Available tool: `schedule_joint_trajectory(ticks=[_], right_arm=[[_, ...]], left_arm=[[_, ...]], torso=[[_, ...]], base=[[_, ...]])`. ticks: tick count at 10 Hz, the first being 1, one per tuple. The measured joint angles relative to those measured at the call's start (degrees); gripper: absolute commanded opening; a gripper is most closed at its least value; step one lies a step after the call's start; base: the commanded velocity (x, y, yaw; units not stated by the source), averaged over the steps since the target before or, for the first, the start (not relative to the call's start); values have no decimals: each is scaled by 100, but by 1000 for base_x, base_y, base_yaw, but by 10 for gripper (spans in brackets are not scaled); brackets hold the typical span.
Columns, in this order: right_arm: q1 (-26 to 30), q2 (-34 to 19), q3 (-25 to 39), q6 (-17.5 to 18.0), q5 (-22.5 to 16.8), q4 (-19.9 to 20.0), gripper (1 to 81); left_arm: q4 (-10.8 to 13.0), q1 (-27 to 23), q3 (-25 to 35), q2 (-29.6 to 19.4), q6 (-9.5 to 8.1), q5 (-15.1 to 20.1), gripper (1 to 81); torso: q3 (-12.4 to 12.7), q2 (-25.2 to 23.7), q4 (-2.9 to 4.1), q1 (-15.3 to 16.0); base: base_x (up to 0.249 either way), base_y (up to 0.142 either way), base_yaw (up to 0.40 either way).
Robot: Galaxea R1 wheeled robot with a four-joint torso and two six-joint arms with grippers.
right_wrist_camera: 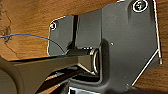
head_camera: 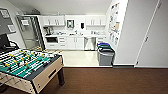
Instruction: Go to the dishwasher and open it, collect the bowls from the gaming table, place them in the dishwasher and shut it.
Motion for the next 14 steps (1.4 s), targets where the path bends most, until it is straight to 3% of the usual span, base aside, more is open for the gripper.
schedule_joint_trajectory(ticks=[14], right_arm=[[41,146,-226,0,33,0,811]], left_arm=[[-2,-15,-20,-6,2,-13,811]], torso=[[0,2,0,7]], base=[[247,0,0]])
